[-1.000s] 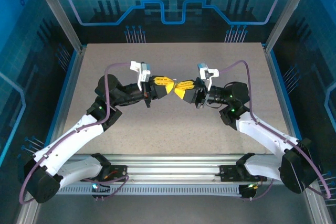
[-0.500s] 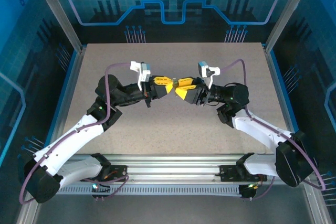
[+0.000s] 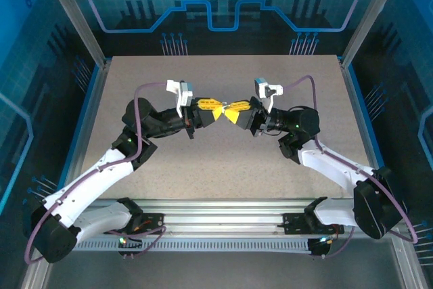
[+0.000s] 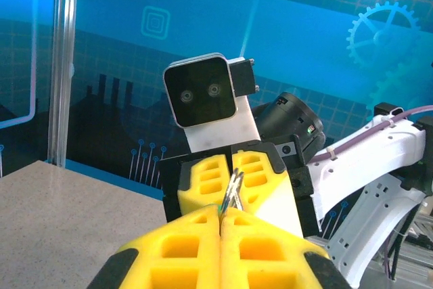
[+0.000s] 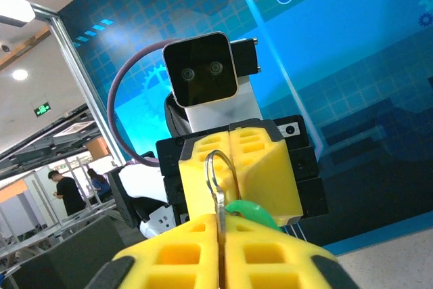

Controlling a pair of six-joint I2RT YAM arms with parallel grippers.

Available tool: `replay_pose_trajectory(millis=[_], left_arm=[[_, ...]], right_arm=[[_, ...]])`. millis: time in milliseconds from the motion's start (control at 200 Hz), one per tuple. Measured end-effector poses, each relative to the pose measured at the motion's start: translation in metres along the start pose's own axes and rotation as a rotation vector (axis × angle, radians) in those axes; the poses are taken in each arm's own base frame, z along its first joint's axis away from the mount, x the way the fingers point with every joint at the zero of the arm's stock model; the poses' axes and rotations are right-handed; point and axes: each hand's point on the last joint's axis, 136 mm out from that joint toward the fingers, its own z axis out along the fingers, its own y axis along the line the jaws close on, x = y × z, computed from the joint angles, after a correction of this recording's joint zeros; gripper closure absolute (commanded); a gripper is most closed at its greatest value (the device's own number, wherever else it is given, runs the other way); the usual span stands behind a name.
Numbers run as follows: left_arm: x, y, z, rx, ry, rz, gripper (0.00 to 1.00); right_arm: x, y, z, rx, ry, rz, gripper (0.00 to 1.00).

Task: Remove the keys from the keyring

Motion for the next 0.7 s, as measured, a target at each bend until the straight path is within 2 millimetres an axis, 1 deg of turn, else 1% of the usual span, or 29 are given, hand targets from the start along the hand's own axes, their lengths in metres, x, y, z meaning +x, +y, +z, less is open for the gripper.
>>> replay_pose_trajectory(millis=[25,185,265,425,701], left_arm=[[0.0002,0.0005,-0.0002,-0.001,-0.003,0.002,1.0],[0.0025,0.0015,-0.0014,-0.004,-0.012,0.004,1.0],[0.0017,0.0005,-0.0012,0.0,-0.016,0.004,1.0],[0.0012,-0.001,-0.001,0.006,-0.021,0.0,1.0],[0.0034,-0.0007,-0.0008,0.005,-0.013,-0.024,1.0]], right_arm=[[0.0002,-0.0005,0.0,0.003,0.001,0.001,1.0],[0.0022,-0.0026,-0.0011,0.034,0.015,-0.011,1.0],[0.0014,0.0003,-0.0023,0.055,0.02,-0.037,1.0],[-0.0012,0.0019,-0.005,0.11,0.015,-0.093,1.0],[0.0037,0.0048,-0.0046,0.224,0.021,-0.222,1.0]])
